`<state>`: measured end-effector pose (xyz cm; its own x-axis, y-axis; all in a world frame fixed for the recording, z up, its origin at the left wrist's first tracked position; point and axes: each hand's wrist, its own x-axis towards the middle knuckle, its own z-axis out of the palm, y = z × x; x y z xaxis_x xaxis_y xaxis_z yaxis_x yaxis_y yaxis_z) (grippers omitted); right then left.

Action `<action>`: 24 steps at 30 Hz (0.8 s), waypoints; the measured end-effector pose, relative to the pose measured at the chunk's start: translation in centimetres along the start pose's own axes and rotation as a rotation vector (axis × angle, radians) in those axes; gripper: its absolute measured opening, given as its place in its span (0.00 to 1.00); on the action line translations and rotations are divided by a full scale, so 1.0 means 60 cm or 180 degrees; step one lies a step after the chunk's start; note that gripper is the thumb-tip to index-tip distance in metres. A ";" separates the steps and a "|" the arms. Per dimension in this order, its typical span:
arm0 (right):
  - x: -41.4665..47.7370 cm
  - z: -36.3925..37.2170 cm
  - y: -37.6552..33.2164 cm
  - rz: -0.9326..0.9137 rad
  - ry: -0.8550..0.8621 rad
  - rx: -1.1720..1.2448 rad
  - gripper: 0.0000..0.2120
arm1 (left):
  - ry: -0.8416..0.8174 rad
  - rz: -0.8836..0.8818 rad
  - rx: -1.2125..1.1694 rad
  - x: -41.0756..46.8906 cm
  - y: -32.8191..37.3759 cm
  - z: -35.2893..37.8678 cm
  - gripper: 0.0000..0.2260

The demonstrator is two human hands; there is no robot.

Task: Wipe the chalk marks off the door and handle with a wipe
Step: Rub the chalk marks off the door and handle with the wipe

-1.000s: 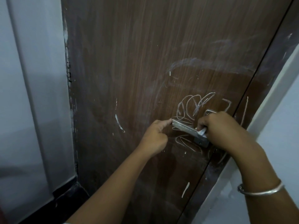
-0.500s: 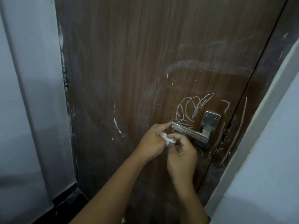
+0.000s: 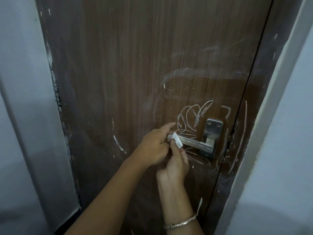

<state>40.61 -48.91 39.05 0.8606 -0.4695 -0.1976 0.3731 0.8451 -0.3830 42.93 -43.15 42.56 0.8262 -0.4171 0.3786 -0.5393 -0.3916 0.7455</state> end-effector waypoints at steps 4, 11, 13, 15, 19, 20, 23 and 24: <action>0.003 -0.004 0.005 -0.0067 0.0051 0.0221 0.14 | -0.0024 0.0142 0.0480 0.007 0.008 -0.009 0.26; 0.004 0.007 0.008 -0.0185 0.0085 0.0222 0.12 | -0.0019 0.0276 0.0700 0.013 0.020 -0.009 0.25; 0.004 0.007 0.010 -0.0167 0.0091 0.0254 0.11 | -0.0029 0.0283 0.0723 0.015 0.020 -0.010 0.24; 0.005 -0.001 0.012 -0.0140 0.0147 0.0268 0.11 | -0.0044 0.0283 0.0672 0.015 0.018 -0.011 0.23; 0.012 -0.010 0.013 -0.0169 0.0253 0.0256 0.10 | -0.0036 0.0357 0.0609 0.012 0.016 -0.009 0.22; 0.013 -0.009 0.013 -0.0192 0.0232 0.0211 0.10 | -0.0021 0.0383 0.0609 0.012 0.016 -0.009 0.21; 0.009 -0.003 0.015 -0.0244 0.0106 0.0053 0.08 | 0.0027 0.0436 0.0569 0.012 0.014 -0.008 0.22; 0.009 -0.002 0.014 -0.0257 0.0091 0.0038 0.08 | 0.0039 0.0454 0.0554 0.013 0.013 -0.007 0.22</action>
<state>41.36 -48.50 38.50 0.8174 -0.5431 -0.1921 0.4451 0.8071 -0.3879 43.19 -43.45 43.66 0.7409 -0.4689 0.4809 -0.6700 -0.4655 0.5783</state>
